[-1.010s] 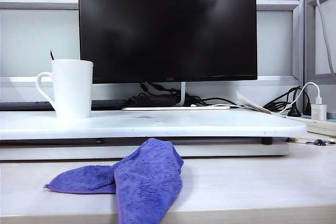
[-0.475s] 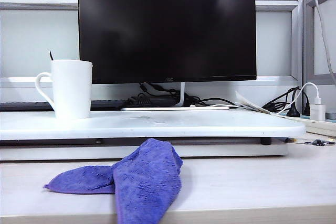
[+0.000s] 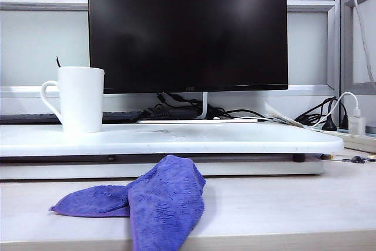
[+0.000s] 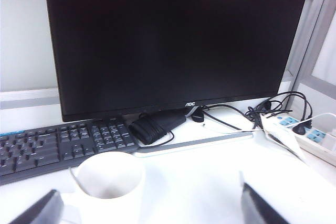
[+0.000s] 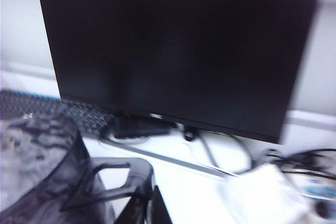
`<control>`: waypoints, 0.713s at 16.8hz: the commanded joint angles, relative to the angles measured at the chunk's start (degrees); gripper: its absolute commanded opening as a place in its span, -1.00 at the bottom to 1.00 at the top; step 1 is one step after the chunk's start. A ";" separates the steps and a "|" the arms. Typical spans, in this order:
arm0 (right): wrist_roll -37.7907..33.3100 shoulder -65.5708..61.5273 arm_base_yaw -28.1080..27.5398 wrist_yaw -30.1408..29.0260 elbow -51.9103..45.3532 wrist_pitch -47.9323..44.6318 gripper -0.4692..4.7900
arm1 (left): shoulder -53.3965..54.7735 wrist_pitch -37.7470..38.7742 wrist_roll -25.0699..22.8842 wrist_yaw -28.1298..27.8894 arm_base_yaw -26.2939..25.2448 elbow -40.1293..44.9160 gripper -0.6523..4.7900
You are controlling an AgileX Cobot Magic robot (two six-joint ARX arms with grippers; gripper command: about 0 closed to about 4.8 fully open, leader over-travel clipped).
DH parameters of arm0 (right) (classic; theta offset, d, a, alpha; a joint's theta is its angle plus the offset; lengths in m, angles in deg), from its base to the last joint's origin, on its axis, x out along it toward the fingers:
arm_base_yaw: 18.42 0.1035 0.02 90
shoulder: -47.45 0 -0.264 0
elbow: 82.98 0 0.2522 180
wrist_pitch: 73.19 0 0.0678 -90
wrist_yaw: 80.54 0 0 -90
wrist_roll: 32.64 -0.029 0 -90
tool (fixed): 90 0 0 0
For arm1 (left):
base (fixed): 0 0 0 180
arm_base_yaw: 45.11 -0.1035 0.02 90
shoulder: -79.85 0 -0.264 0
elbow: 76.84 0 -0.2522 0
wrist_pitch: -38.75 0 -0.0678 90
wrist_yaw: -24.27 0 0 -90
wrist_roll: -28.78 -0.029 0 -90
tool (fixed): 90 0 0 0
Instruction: Carefully pick up the black cup and pour some water from the black cup into the white cup.
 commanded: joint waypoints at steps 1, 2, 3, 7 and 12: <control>-2.36 -11.93 -0.15 -1.99 0.13 -13.09 -0.85 | -0.15 -0.52 -0.15 0.33 0.04 -0.15 1.00; -3.17 -15.93 -0.15 -3.10 0.13 -15.19 -0.85 | -0.15 -0.37 -0.50 0.31 0.04 -0.15 1.00; -6.14 -21.07 -0.15 -3.32 0.13 -17.07 -0.85 | -0.15 0.13 -1.90 0.31 0.04 -0.15 1.00; -9.70 -33.07 -0.15 -6.29 0.13 -20.79 -0.85 | -0.17 1.36 -2.91 0.33 0.04 -0.15 1.00; -10.27 -41.94 -2.23 -8.96 0.13 -25.68 -0.85 | -0.17 1.92 -4.20 0.13 0.04 -0.07 1.00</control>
